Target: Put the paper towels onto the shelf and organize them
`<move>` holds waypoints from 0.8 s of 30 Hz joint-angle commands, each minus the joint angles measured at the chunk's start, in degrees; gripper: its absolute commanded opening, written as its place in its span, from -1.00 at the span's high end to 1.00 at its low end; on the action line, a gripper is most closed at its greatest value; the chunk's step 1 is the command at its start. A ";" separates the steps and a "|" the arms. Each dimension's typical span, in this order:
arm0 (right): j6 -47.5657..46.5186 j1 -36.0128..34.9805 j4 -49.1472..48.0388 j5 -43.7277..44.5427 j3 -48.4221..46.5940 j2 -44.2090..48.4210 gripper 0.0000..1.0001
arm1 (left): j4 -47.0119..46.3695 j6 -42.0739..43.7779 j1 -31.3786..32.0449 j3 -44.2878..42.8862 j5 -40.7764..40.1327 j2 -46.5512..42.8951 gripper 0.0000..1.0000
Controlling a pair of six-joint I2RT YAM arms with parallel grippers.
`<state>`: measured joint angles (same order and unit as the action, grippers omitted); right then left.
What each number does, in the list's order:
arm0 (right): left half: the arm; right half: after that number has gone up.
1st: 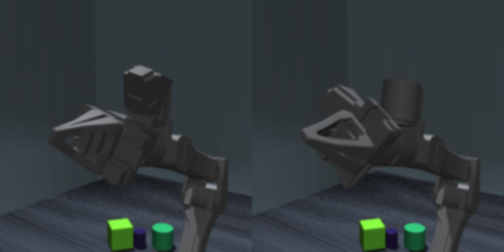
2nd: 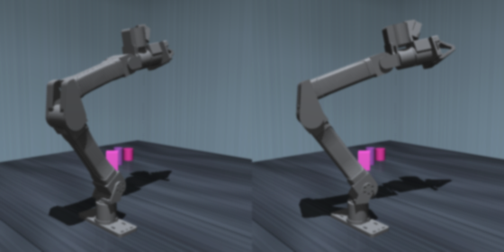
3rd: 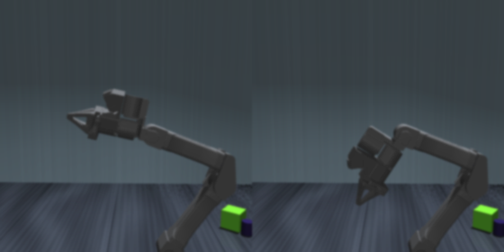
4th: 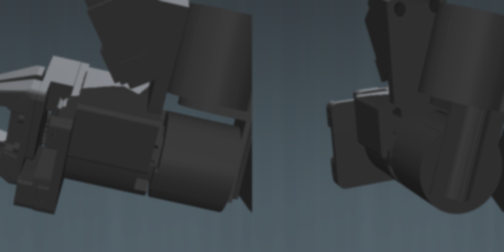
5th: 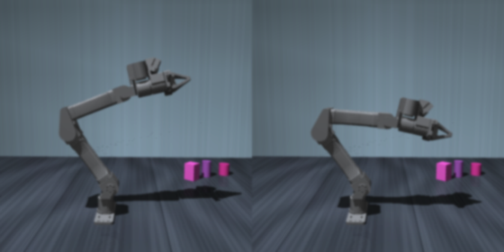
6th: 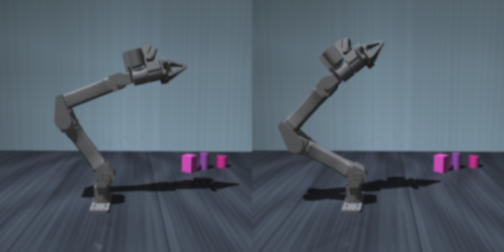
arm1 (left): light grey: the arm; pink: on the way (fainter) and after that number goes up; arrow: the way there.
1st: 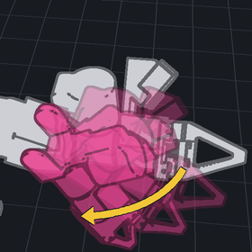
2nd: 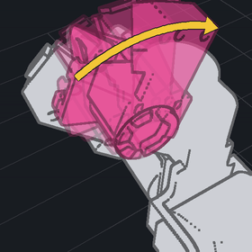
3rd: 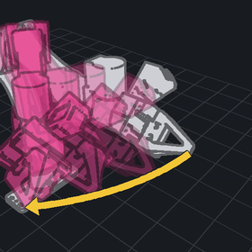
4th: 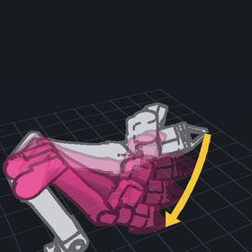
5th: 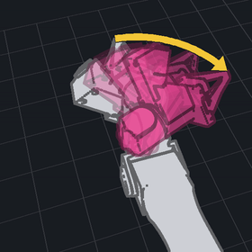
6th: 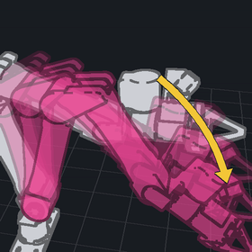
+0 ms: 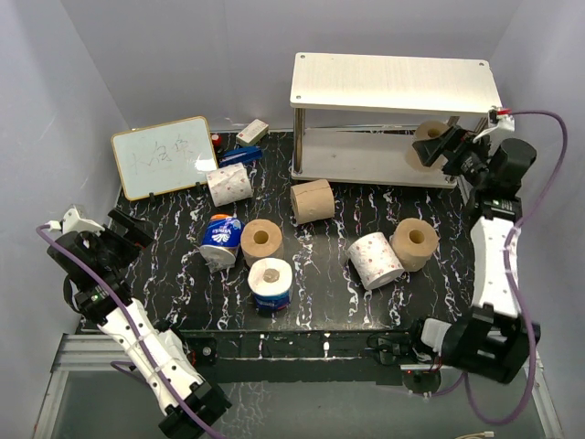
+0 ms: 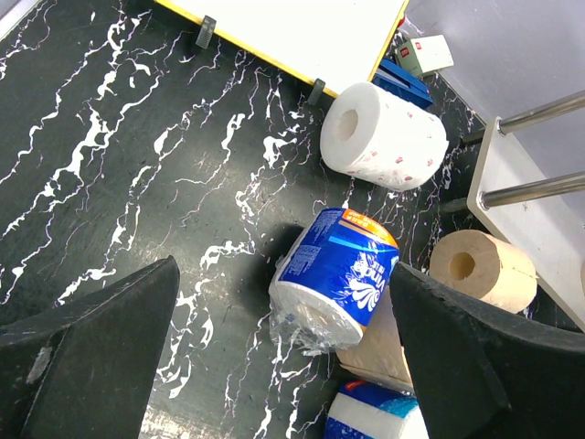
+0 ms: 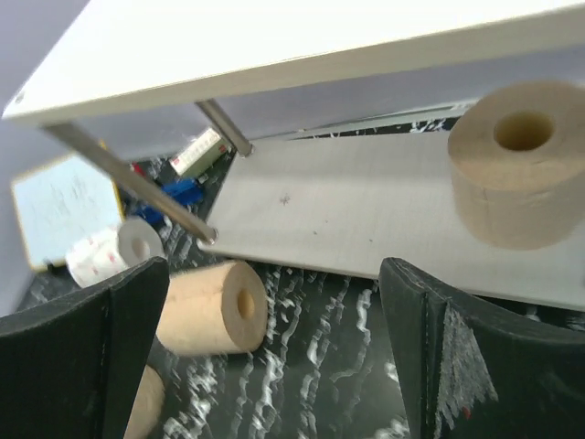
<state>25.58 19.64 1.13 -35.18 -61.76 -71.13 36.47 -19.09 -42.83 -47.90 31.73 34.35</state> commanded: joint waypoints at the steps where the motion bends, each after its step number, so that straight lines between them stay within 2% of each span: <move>1: -25.91 1.36 21.29 -7.60 -3.58 8.32 -0.97 | -0.34 0.11 -0.37 0.18 0.84 -0.60 -0.96; 3: -36.69 1.37 31.57 -7.36 -5.11 10.06 -0.94 | -0.34 0.19 -0.35 0.15 0.79 -0.79 -0.96; 7: -45.71 1.80 46.12 14.58 -10.29 4.76 -0.87 | -0.38 0.20 -0.40 0.25 0.88 -1.46 -0.96; 9: -48.23 5.44 52.31 19.82 -10.37 1.58 -0.79 | -0.47 0.20 -0.37 0.29 1.04 -1.65 -0.96; 12: -52.16 12.01 54.01 16.20 -6.49 1.58 -0.79 | -0.63 0.13 -0.40 0.35 1.13 -2.03 -0.96; 19: -53.22 12.32 50.65 6.46 -0.49 3.04 -0.86 | -0.82 0.02 -0.41 0.44 1.19 -3.20 -0.96; 24: -52.01 12.32 51.59 -0.30 -0.76 -0.61 -0.97 | -0.91 0.02 -0.39 0.43 1.43 -3.54 -0.96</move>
<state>-25.63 31.94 53.82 -28.42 -61.84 -70.46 36.42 -19.09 -42.83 -47.88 31.79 31.35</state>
